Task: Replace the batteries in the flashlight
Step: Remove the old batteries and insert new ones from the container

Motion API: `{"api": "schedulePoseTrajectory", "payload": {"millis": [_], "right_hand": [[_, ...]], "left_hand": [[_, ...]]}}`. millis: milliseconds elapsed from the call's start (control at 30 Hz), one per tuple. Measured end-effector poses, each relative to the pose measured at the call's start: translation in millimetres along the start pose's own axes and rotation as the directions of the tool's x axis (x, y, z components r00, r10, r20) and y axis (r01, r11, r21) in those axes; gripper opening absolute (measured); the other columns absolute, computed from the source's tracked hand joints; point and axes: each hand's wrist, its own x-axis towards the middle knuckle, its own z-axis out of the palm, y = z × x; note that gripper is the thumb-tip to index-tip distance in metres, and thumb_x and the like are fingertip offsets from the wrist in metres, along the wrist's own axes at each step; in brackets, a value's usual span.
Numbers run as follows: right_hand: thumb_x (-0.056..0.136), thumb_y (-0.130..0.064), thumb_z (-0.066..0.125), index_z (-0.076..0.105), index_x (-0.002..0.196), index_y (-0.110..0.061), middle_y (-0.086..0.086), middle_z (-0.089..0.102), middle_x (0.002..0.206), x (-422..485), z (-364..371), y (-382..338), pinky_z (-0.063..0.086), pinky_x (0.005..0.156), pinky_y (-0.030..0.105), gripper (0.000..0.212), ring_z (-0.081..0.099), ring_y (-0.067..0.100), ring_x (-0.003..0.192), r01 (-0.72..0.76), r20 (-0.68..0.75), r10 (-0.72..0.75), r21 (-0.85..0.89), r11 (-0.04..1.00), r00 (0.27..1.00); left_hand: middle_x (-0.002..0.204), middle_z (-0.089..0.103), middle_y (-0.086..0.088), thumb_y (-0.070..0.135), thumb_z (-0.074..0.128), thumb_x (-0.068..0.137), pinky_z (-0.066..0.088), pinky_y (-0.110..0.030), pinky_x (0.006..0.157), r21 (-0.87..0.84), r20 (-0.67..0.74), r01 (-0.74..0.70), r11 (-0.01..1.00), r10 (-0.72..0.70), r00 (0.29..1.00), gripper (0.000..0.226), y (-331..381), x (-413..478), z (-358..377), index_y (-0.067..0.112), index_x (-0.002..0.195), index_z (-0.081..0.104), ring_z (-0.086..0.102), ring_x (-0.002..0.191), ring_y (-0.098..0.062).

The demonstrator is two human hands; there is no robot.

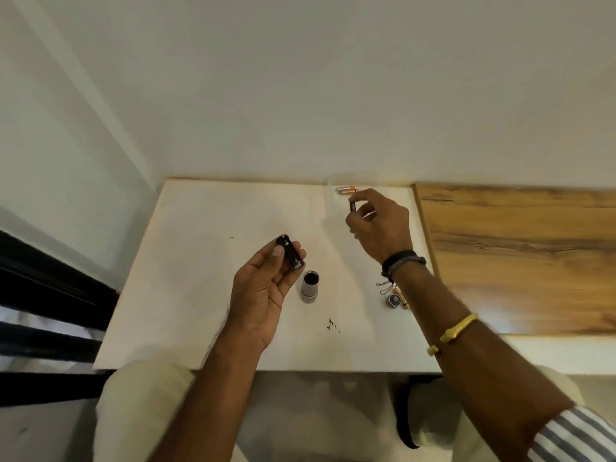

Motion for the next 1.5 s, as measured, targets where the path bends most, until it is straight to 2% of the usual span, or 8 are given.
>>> {"api": "schedulePoseTrajectory", "payload": {"millis": [167, 300, 500, 733, 967, 1167, 1333, 1500], "right_hand": [[0.086, -0.005, 0.066, 0.072, 0.107, -0.017, 0.004, 0.073, 0.079, -73, -17, -17, 0.065, 0.064, 0.038, 0.025, 0.075, 0.019, 0.064, -0.097, -0.022, 0.108, 0.307, 0.947, 0.994], [0.090, -0.001, 0.066, 0.072, 0.115, -0.016, 0.004, 0.073, 0.080, -124, -19, -23, 0.064, 0.065, 0.036, 0.030, 0.073, 0.022, 0.070, -0.033, -0.028, 0.049, 0.418, 0.908, 0.998], [0.086, -0.004, 0.075, 0.076, 0.098, -0.015, 0.005, 0.076, 0.088, -159, -19, -17, 0.061, 0.080, 0.054, 0.016, 0.070, 0.027, 0.081, -0.041, 0.014, 0.040, 0.545, 0.837, 0.999], [0.091, -0.001, 0.068, 0.080, 0.099, -0.012, 0.002, 0.077, 0.097, -163, -23, -16, 0.061, 0.086, 0.047, 0.018, 0.073, 0.020, 0.093, 0.037, -0.012, -0.035, 0.442, 0.896, 0.999], [0.087, -0.005, 0.071, 0.079, 0.098, -0.016, -0.006, 0.076, 0.089, -161, -31, -19, 0.054, 0.075, 0.012, 0.018, 0.069, 0.005, 0.082, 0.176, -0.053, -0.168, 0.240, 0.955, 0.984], [0.088, -0.013, 0.079, 0.071, 0.114, -0.015, -0.006, 0.078, 0.095, -163, -32, -22, 0.059, 0.080, 0.020, 0.027, 0.075, 0.007, 0.089, 0.132, -0.030, -0.130, 0.330, 0.935, 0.991], [0.085, -0.012, 0.081, 0.076, 0.103, -0.010, 0.001, 0.079, 0.090, -165, -27, -19, 0.064, 0.080, 0.036, 0.018, 0.076, 0.013, 0.082, 0.080, -0.043, -0.068, 0.409, 0.909, 0.997], [0.085, -0.010, 0.081, 0.080, 0.101, -0.012, -0.002, 0.078, 0.093, -168, -15, -17, 0.062, 0.082, 0.028, 0.016, 0.074, 0.007, 0.087, 0.137, -0.082, -0.115, 0.373, 0.917, 0.990]], "left_hand": [[0.115, 0.070, -0.021, 0.009, 0.053, 0.098, 0.059, -0.036, 0.088, 0.041, 0.057, 0.004, 0.999, -0.007, 0.998, 0.028, -3, -33, 2, 0.002, 0.123, 0.062, 0.069, 0.106, -0.033], [0.119, 0.069, -0.022, 0.007, 0.051, 0.100, 0.056, -0.042, 0.095, 0.169, 0.087, 0.014, 0.985, -0.029, 0.996, 0.029, -11, -50, 0, 0.002, 0.127, 0.061, 0.067, 0.111, -0.037], [0.120, 0.070, -0.018, 0.007, 0.054, 0.100, 0.055, -0.045, 0.096, 0.367, 0.105, -0.012, 0.930, -0.028, 0.994, 0.031, -23, -56, -2, 0.003, 0.130, 0.060, 0.068, 0.111, -0.034], [0.122, 0.068, -0.018, 0.009, 0.057, 0.098, 0.057, -0.042, 0.091, 0.438, 0.126, -0.038, 0.898, -0.019, 0.992, 0.031, -31, -58, -2, 0.006, 0.128, 0.062, 0.069, 0.107, -0.034], [0.123, 0.069, -0.015, 0.008, 0.059, 0.097, 0.058, -0.042, 0.091, 0.529, 0.129, -0.124, 0.839, 0.064, 0.990, 0.033, -33, -54, -5, 0.006, 0.130, 0.062, 0.070, 0.106, -0.030], [0.118, 0.071, -0.007, 0.006, 0.060, 0.096, 0.058, -0.042, 0.090, 0.570, 0.169, -0.150, 0.808, 0.063, 0.984, 0.034, -34, -56, -3, 0.004, 0.130, 0.062, 0.072, 0.103, -0.028], [0.117, 0.072, -0.007, 0.006, 0.063, 0.094, 0.060, -0.042, 0.086, 0.532, 0.152, -0.146, 0.834, 0.075, 0.985, 0.032, -34, -57, -3, 0.005, 0.126, 0.064, 0.072, 0.102, -0.027], [0.105, 0.077, 0.004, 0.003, 0.063, 0.094, 0.060, -0.034, 0.077, 0.496, 0.157, -0.151, 0.855, 0.082, 0.984, 0.026, -35, -59, -3, 0.012, 0.118, 0.068, 0.073, 0.101, -0.022]]}}
